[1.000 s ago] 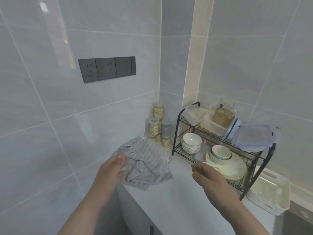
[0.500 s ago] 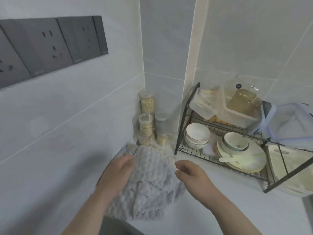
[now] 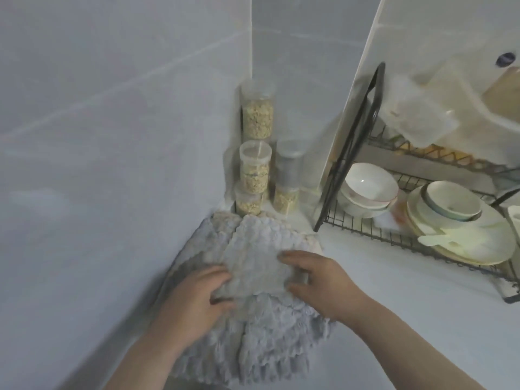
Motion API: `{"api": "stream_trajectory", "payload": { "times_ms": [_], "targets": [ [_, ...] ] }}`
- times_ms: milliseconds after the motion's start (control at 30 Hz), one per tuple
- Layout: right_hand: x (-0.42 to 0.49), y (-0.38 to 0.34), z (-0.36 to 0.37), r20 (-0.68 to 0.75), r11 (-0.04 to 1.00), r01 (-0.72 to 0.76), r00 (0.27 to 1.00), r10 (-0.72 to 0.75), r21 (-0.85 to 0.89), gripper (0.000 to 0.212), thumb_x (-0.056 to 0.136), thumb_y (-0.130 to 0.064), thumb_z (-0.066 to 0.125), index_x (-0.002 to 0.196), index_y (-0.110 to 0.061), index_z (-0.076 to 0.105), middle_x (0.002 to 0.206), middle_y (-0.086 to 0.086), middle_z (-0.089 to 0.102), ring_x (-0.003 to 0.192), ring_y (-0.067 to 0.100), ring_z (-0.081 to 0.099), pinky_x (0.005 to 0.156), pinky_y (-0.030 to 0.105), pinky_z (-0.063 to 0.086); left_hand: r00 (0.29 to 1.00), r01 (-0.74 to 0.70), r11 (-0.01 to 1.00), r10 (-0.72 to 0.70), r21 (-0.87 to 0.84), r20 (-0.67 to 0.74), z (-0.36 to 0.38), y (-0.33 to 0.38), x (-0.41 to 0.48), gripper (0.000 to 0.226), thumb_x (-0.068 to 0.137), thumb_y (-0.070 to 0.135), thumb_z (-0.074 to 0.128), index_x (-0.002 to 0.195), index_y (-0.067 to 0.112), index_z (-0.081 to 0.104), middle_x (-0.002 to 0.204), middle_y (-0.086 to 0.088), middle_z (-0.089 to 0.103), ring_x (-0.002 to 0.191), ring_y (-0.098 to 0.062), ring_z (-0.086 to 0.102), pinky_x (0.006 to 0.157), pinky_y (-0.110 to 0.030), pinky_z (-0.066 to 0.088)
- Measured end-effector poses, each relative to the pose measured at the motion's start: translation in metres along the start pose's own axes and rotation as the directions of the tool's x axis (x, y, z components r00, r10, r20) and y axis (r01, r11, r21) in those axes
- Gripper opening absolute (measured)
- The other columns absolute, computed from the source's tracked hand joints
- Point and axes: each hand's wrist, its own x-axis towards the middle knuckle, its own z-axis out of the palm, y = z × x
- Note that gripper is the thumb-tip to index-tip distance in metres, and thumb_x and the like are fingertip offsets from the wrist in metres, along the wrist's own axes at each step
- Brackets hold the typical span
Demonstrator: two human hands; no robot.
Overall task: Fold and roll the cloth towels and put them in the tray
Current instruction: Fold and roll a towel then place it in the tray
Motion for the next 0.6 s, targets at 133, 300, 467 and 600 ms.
{"api": "stream_trajectory", "payload": {
  "times_ms": [133, 300, 467, 600],
  "targets": [
    [0.010, 0.033, 0.014, -0.058, 0.983, 0.151, 0.986, -0.158, -0.107, 0.048, 0.076, -0.024, 0.080, 0.122, -0.029, 0.065, 0.128, -0.030, 0.042, 0.117, -0.024, 0.029, 0.092, -0.010, 0.020, 0.969, -0.069, 0.995, 0.050, -0.067, -0.243, 0.021, -0.022, 0.001, 0.040, 0.073, 0.009, 0.080, 0.110, 0.021, 0.072, 0.116, 0.027, 0.053, 0.112, 0.013, 0.048, 0.097, 0.007, 0.021],
    [0.015, 0.055, 0.030, -0.216, 0.965, 0.254, 0.941, -0.261, -0.060, 0.028, 0.080, -0.020, 0.076, 0.107, -0.026, 0.074, 0.121, -0.026, 0.053, 0.111, -0.021, 0.048, 0.090, -0.002, 0.037, 0.890, -0.134, 0.986, 0.077, -0.095, -0.449, 0.030, -0.030, 0.003, 0.033, 0.070, -0.002, 0.079, 0.094, 0.020, 0.077, 0.098, 0.043, 0.057, 0.098, 0.029, 0.048, 0.091, 0.006, 0.030],
    [0.011, 0.045, 0.024, -0.313, 0.958, 0.279, 0.917, -0.247, 0.060, 0.014, 0.086, -0.017, 0.068, 0.096, -0.020, 0.078, 0.104, -0.024, 0.065, 0.098, -0.018, 0.056, 0.081, -0.001, 0.040, 0.819, -0.185, 0.958, 0.028, -0.218, -0.573, 0.027, -0.015, 0.004, 0.035, 0.079, 0.012, 0.074, 0.089, 0.044, 0.066, 0.093, 0.035, 0.060, 0.088, 0.032, 0.048, 0.080, 0.002, 0.033],
    [-0.003, 0.020, 0.012, -0.487, 0.943, 0.332, 0.827, -0.280, 0.021, 0.012, 0.088, -0.021, 0.067, 0.092, -0.018, 0.077, 0.091, -0.004, 0.072, 0.082, 0.007, 0.064, 0.073, 0.013, 0.050, 0.719, -0.293, 0.937, 0.083, -0.192, -0.690, 0.014, 0.005, 0.008, 0.027, 0.082, 0.008, 0.070, 0.091, 0.033, 0.066, 0.089, 0.018, 0.063, 0.080, 0.023, 0.053, 0.073, 0.004, 0.034]
  ]
}}
